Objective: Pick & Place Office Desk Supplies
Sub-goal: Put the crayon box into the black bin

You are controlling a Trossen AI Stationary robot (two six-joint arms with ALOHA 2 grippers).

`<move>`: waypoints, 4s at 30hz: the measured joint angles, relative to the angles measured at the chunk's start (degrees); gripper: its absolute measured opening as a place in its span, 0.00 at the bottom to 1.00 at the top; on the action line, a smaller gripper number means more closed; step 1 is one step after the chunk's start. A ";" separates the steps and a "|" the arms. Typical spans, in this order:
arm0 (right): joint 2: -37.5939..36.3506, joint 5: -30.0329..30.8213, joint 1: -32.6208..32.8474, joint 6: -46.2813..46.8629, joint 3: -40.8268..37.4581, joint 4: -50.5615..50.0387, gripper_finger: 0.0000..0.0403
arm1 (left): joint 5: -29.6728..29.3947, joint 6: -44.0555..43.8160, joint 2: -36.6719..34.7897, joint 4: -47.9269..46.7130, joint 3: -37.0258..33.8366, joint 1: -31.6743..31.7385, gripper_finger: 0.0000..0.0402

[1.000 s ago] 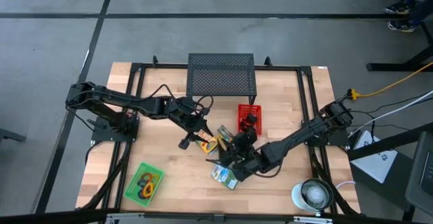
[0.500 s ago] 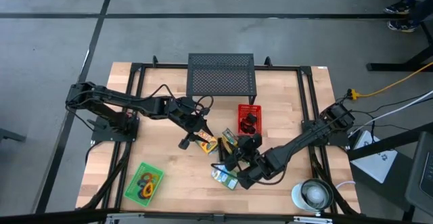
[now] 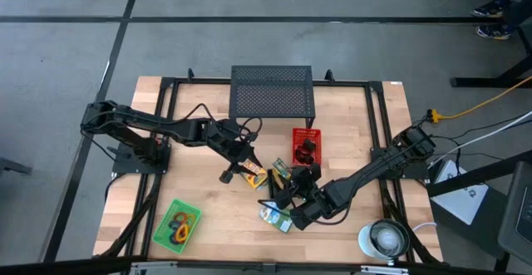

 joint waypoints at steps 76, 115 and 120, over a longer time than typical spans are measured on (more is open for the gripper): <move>-6.22 -1.85 -1.32 -27.26 -0.96 14.21 0.52 | -5.00 -2.52 0.07 5.67 0.02 -0.31 0.35; 3.67 -1.76 8.99 -0.85 -1.05 -1.73 0.57 | -55.67 -10.59 12.74 4.68 -0.69 -26.58 0.35; 4.39 -3.88 8.74 0.72 -1.03 -1.43 0.57 | -53.82 -12.96 12.74 10.46 -4.72 -26.43 0.35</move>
